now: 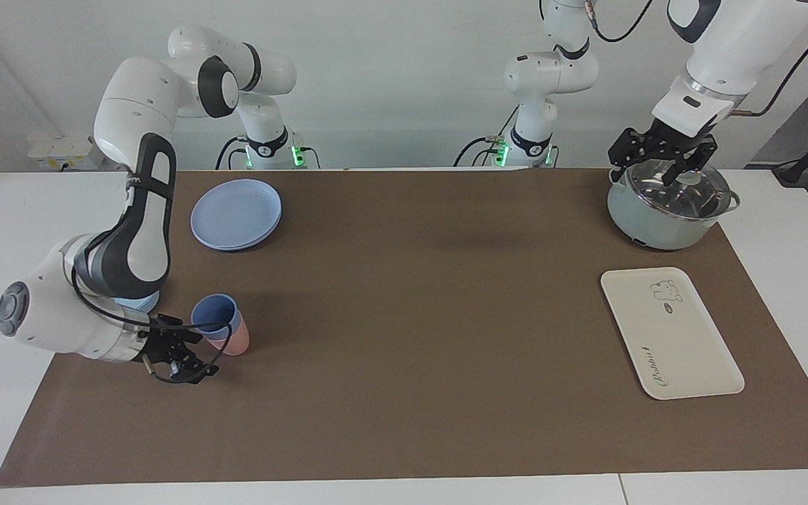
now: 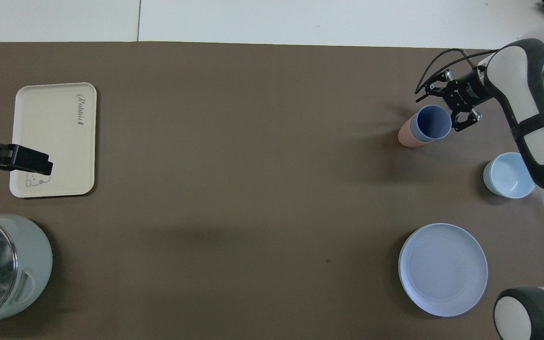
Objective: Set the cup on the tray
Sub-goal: 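Lower the right gripper and close it on the blue cup rim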
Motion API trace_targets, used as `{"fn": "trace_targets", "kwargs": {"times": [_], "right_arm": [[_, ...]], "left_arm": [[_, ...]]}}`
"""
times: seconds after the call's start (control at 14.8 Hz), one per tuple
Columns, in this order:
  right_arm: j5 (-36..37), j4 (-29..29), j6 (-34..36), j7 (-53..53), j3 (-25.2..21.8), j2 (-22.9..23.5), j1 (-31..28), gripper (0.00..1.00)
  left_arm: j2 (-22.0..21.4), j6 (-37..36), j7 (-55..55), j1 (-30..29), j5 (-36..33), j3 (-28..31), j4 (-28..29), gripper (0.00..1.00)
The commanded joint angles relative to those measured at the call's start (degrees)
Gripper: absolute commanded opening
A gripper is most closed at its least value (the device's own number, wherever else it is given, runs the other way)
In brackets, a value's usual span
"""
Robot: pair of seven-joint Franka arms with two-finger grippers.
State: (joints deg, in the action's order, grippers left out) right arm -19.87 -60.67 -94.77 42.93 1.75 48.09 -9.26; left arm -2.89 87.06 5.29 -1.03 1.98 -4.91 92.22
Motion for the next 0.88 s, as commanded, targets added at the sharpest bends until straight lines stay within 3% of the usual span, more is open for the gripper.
{"fn": "trace_targets", "kwargs": {"times": [0.0, 0.61, 0.68, 0.74, 0.81], "right_arm": [[-3.23, -5.14, 0.29, 0.93, 0.53, -1.94, -0.84, 0.92], [-10.36, -15.78, -0.5, 2.42, 0.53, -6.6, -1.9, 0.91], [-10.62, -16.92, -0.33, 2.33, 0.53, -7.04, -1.98, 0.61], [-12.02, -17.37, 0.72, 2.51, 0.62, -7.48, -1.99, 0.01], [-13.51, -19.2, 0.9, 2.42, 0.53, -8.35, -1.72, 0.0]], "left_arm": [[-0.8, -0.32, -0.45, -0.38, 0.57, -0.1, 0.86, 1.0], [-0.89, -0.23, -0.45, -0.38, 0.57, -0.1, 0.86, 1.0], [-0.8, -0.23, -0.45, -0.38, 0.57, -0.1, 0.86, 1.0], [-0.89, -0.23, -0.45, -0.38, 0.57, -0.1, 0.86, 1.0], [-0.8, -0.23, -0.45, -0.38, 0.57, -0.1, 0.86, 1.0]]}}
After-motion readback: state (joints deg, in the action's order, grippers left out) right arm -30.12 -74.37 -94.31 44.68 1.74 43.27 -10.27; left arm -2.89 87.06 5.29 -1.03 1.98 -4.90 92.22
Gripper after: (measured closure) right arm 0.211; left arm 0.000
